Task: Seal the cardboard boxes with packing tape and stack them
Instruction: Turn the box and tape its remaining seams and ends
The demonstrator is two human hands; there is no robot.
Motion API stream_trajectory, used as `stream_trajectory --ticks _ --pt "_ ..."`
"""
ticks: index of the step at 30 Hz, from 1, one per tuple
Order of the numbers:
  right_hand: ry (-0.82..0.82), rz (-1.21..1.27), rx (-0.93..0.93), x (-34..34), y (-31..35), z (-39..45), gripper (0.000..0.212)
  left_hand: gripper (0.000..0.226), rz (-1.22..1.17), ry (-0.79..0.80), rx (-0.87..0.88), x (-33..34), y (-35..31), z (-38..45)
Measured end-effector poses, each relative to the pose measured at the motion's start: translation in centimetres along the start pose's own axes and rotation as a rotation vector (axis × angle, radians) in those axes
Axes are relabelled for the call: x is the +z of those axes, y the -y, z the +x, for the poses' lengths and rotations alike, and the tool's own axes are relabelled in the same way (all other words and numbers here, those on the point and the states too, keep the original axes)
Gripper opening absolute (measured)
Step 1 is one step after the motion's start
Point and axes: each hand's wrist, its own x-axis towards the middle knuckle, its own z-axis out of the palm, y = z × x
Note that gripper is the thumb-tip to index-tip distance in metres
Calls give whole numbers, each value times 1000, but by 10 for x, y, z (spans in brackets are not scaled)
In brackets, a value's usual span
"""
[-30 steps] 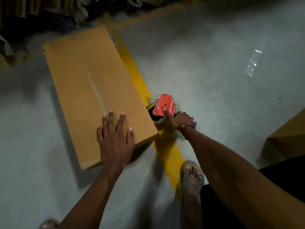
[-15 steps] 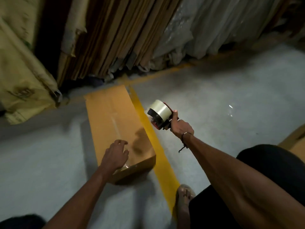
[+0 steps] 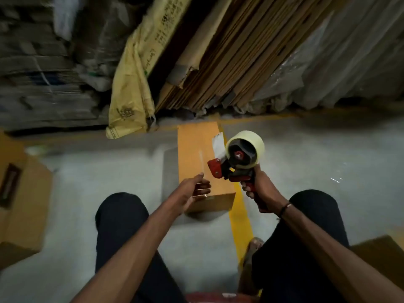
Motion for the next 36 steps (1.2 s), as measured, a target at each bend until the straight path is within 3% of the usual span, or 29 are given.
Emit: stream_trajectory --ticks 3,6,10,12,16,20,23,27,32,34,36 --pt "42 -13 -26 8 4 -14 91 45 -186 74 -29 1 8 -20" --pt "84 -93 -47 15 8 -21 105 66 -375 152 -82 -2 12 -38" --pt "151 -203 -72 27 19 -30 112 40 -523 128 -65 -8 9 -64" --pt "160 -237 -100 32 24 -36 108 28 -553 105 -70 -11 9 -71" --pt "188 -219 -114 32 23 -31 106 33 -654 111 -98 -11 10 -69" --pt "173 -108 -69 20 17 -19 90 57 -740 177 -73 -10 16 -51" --pt "193 -71 -58 11 19 -18 86 63 -630 210 -66 -5 10 -43" --pt "192 -117 -88 2 13 -21 77 25 -261 -46 13 17 7 -51" --pt "178 -337 -186 -9 -3 -23 60 17 -90 -237 66 21 31 -47" --pt "178 -468 -239 -11 -10 -15 39 21 -82 -348 86 19 42 -35" --pt "217 -560 -168 -11 -14 -5 15 23 12 -465 119 14 50 -21"
